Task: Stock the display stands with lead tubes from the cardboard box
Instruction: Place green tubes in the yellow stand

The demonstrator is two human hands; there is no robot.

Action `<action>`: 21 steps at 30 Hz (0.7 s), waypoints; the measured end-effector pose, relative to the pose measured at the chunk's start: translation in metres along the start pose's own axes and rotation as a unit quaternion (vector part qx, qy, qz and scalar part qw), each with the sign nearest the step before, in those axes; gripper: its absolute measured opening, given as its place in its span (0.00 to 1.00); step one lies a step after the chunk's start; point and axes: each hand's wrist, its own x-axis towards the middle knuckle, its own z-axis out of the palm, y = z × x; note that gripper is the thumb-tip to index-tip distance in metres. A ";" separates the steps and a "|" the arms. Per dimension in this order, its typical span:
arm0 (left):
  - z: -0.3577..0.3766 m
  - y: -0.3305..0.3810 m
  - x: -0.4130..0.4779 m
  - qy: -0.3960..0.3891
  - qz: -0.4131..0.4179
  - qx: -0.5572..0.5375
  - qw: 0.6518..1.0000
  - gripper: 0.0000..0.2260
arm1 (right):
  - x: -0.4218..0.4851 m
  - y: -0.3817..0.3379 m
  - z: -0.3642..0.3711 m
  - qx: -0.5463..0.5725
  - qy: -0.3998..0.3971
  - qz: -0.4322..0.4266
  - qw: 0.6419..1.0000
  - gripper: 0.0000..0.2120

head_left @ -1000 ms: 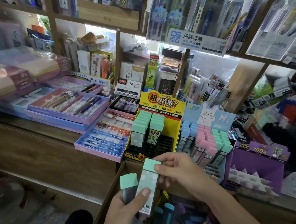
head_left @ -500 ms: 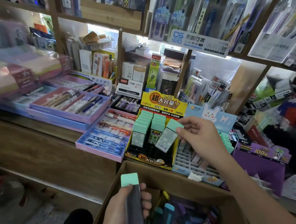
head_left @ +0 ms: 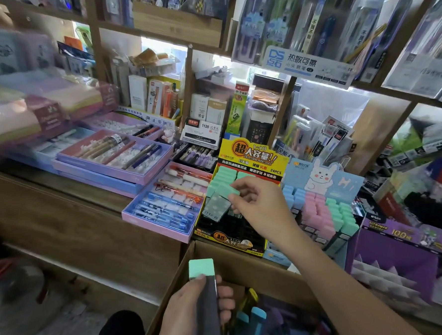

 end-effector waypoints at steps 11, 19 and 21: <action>-0.013 -0.003 0.017 -0.043 0.005 0.003 0.999 0.17 | -0.001 -0.001 0.009 -0.096 -0.039 -0.043 0.994 0.10; -0.025 -0.012 0.018 -0.071 0.083 0.062 0.992 0.22 | -0.006 -0.005 0.014 -0.285 -0.030 -0.130 0.949 0.16; -0.025 -0.013 0.017 -0.085 0.096 0.070 0.989 0.22 | -0.007 -0.006 0.014 -0.287 -0.037 -0.122 0.949 0.17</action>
